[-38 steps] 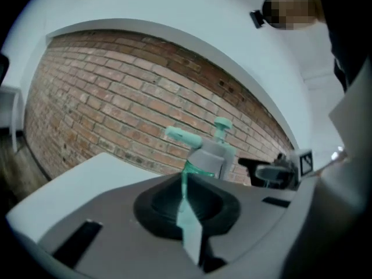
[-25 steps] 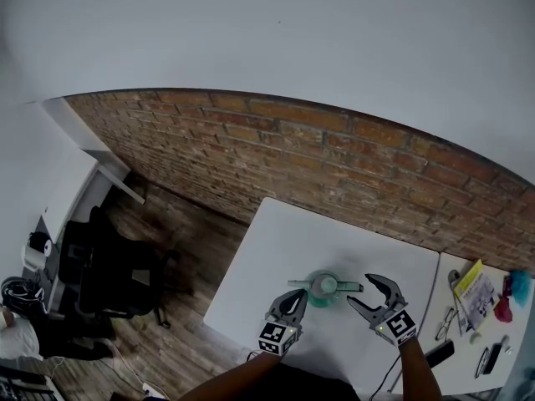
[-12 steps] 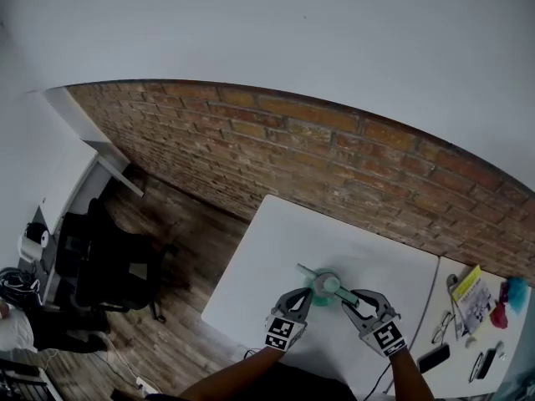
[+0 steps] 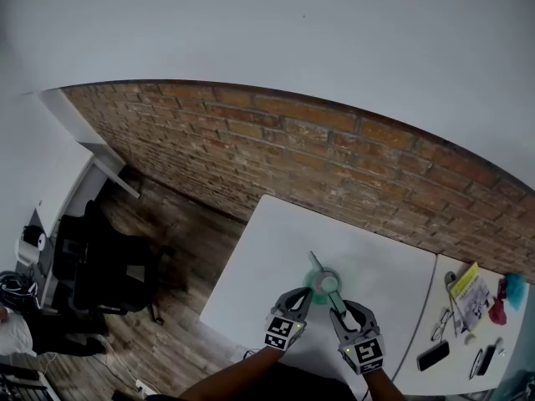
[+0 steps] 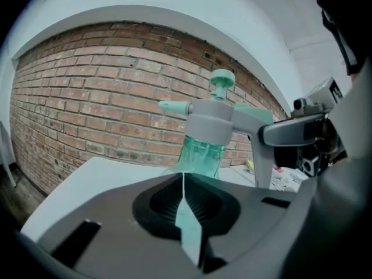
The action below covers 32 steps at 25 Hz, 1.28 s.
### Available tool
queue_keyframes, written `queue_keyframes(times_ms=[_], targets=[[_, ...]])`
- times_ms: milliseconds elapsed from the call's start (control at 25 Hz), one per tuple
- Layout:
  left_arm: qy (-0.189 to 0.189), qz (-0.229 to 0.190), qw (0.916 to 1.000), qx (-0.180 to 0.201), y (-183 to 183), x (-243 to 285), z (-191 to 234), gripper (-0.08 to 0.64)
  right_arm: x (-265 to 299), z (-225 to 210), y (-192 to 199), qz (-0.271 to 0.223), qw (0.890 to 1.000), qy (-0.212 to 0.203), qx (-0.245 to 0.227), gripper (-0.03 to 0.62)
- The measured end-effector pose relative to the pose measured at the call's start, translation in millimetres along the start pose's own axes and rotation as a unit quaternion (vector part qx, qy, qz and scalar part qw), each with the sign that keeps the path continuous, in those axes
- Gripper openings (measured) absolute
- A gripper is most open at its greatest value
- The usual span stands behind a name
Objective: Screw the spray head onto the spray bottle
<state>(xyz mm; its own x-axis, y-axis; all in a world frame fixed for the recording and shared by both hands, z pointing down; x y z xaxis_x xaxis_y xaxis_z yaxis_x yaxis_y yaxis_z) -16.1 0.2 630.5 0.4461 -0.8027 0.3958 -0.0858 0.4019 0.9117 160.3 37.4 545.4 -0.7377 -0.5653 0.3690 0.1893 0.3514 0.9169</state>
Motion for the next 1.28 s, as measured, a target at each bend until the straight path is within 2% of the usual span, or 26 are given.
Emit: queue_keyframes(times_ms=[80, 120, 200, 280, 360, 480, 600, 720, 800, 840, 960, 1120, 1200, 1280], targets=[[0.004, 0.000, 1.0000, -0.005, 1.4, -1.0, 1.0, -0.002, -0.2, 11.0, -2.3, -0.019, 1.000, 0.007, 0.016, 0.127], [0.004, -0.001, 0.9999, -0.011, 1.9, -1.9, 2.9, -0.002, -1.1, 16.8, -7.4, -0.036, 0.999, 0.004, 0.009, 0.133], [0.002, -0.008, 0.9996, -0.025, 2.0, -4.3, 11.2, -0.002, -6.1, 25.8, -23.3, -0.076, 0.997, -0.008, -0.016, 0.274], [0.000, -0.017, 0.9992, -0.036, 0.9, -5.3, 24.9, -0.002, -20.2, 27.3, -35.0, -0.117, 0.993, -0.029, -0.012, 0.287], [-0.005, -0.020, 0.9990, -0.039, -3.4, -2.8, 41.2, -0.002, -41.8, 15.9, -34.1, -0.136, 0.990, -0.043, 0.002, 0.287], [-0.005, -0.029, 0.9989, -0.036, -14.9, 7.8, 60.3, -0.002, -65.4, -21.7, -9.7, -0.094, 0.995, -0.025, -0.009, 0.287], [0.017, -0.036, 0.9986, -0.034, -24.8, 22.9, 61.4, -0.002, -59.9, -60.8, 19.0, -0.035, 0.999, -0.013, -0.028, 0.301], [0.037, -0.039, 0.9972, -0.053, -26.4, 35.9, 56.0, -0.002, -26.2, -76.8, 46.7, 0.010, 0.997, -0.053, -0.046, 0.343], [0.047, -0.033, 0.9954, -0.077, -24.9, 45.3, 55.0, -0.002, 2.6, -77.9, 60.4, 0.018, 0.995, -0.090, -0.048, 0.435], [0.049, -0.027, 0.9941, -0.092, -24.4, 49.6, 54.3, -0.002, 15.7, -75.7, 65.0, 0.024, 0.992, -0.109, -0.056, 0.455], [0.068, -0.013, 0.9899, -0.124, -26.5, 58.0, 47.9, -0.002, 44.9, -64.1, 71.7, 0.054, 0.981, -0.156, -0.099, 0.460], [0.097, -0.011, 0.9915, -0.085, -28.8, 65.0, 39.2, -0.002, 64.9, -65.0, 68.3, 0.032, 0.982, -0.157, -0.100, 0.460], [0.104, -0.015, 0.9907, -0.087, -27.0, 66.2, 40.1, -0.002, 74.2, -61.9, 65.8, 0.036, 0.981, -0.161, -0.104, 0.460], [0.101, -0.022, 0.9889, -0.107, -24.4, 66.1, 41.5, -0.002, 80.7, -59.0, 64.5, 0.049, 0.978, -0.160, -0.122, 0.460]])
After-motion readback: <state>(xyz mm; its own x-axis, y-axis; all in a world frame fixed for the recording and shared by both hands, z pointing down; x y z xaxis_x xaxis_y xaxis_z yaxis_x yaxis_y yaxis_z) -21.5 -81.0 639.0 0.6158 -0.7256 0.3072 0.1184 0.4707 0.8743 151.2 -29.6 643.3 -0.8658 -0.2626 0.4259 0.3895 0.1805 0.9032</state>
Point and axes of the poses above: the fingertips, and each gripper's own axes: x forward along the fingers, z to its left, y out of its underside, the point moved 9 cm from there along -x, backward along the fingers, and after that the axes turned 9 degrees about -y, right-handed, at the moved point
